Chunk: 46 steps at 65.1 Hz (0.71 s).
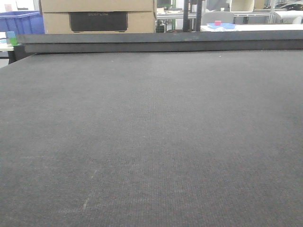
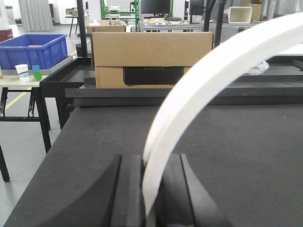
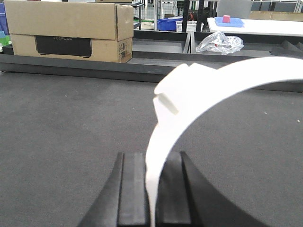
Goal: Grab PVC pipe and place in blue bin
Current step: 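Lift the white clamp off the table with both grippers, then carry the clamp to the blue bin shelf while driving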
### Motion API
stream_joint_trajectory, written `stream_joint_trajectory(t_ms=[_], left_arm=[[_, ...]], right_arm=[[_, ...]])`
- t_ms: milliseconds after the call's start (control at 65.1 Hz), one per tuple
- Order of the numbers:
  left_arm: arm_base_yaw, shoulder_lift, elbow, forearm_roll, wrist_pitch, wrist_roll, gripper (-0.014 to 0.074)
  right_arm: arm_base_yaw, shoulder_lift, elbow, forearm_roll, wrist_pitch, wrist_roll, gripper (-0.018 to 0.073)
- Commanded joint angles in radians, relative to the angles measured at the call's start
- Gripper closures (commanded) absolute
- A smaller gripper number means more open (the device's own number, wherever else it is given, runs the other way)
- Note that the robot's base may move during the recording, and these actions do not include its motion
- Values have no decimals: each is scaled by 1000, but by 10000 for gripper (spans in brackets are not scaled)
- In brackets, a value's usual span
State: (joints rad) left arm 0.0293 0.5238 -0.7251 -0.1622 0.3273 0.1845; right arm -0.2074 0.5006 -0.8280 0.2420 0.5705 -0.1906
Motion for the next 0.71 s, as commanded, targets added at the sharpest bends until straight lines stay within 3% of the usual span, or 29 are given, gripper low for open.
stream_joint_trajectory(t_ms=[0, 692], left_arm=[[2, -7, 1, -9, -32, -7, 707], [2, -7, 1, -9, -32, -7, 707]], right_arm=[[0, -4, -1, -1, -39, -7, 727], [0, -4, -1, -1, -39, -7, 727]])
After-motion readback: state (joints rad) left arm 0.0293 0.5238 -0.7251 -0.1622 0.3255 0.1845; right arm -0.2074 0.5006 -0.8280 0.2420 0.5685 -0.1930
